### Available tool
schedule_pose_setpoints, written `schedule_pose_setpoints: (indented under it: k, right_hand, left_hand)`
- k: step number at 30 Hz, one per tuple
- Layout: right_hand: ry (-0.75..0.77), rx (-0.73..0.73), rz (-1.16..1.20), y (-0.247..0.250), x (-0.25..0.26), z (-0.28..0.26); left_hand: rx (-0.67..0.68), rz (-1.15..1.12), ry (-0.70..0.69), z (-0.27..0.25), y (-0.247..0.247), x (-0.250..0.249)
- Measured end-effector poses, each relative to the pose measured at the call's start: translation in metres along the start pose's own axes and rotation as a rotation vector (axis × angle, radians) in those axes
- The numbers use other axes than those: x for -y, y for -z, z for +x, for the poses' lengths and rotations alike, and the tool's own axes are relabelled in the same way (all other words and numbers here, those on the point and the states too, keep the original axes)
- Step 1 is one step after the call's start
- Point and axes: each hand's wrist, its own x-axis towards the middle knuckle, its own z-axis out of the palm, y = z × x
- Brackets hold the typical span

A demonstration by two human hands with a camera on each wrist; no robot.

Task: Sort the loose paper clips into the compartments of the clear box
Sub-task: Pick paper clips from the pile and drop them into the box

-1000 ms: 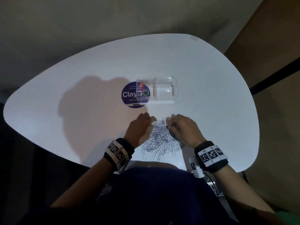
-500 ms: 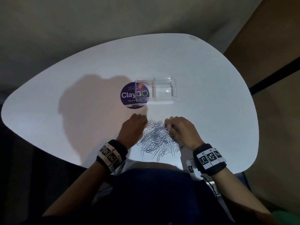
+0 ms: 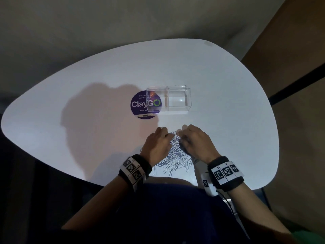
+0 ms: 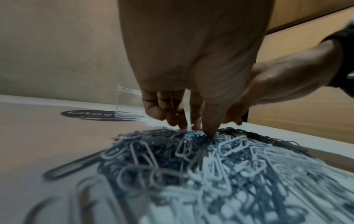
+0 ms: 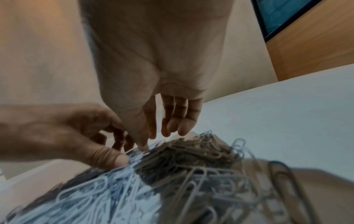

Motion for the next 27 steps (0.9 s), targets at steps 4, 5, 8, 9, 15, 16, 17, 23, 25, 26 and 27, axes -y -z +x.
schedule_pose_setpoints:
  k: [4,5,8,9,15,16,17,23,25,26,27]
  right_hand:
    - [0.056,0.033,-0.087,-0.011,0.005,0.008]
    - [0.061,0.04,-0.101,-0.012,0.006,0.009]
    - [0.057,0.007,-0.072,-0.014,0.004,0.011]
    - [0.052,-0.014,-0.052,-0.014,0.002,0.01]
    - [-0.034,-0.053,0.086,-0.006,-0.003,0.009]
    - [-0.047,-0.058,0.11,-0.004,-0.003,0.008]
    - [-0.056,-0.061,0.128,-0.002,-0.005,0.008]
    - [-0.085,-0.01,0.057,0.006,-0.012,0.007]
    - [-0.081,-0.022,0.013,0.008,-0.007,0.009]
    - [-0.073,-0.03,0.015,0.009,-0.002,0.01]
    - [-0.05,-0.027,0.029,0.008,0.003,0.01]
  left_hand:
    - [0.061,-0.04,0.074,0.013,0.002,-0.001]
    - [0.073,-0.076,0.087,0.014,0.003,0.0]
    - [0.07,-0.139,0.094,0.013,0.005,0.008]
    - [0.073,-0.161,0.109,0.012,0.006,0.011]
    - [-0.055,-0.444,0.193,0.002,0.019,0.026]
    - [-0.065,-0.504,0.21,0.0,0.02,0.028]
    - [-0.062,-0.567,0.228,-0.002,0.02,0.031]
    - [-0.01,-0.852,0.367,-0.009,0.025,0.044]
    - [0.038,-0.869,0.395,-0.01,0.028,0.045]
    - [0.066,-0.899,0.416,-0.011,0.028,0.046]
    - [0.087,-0.947,0.444,-0.011,0.029,0.046]
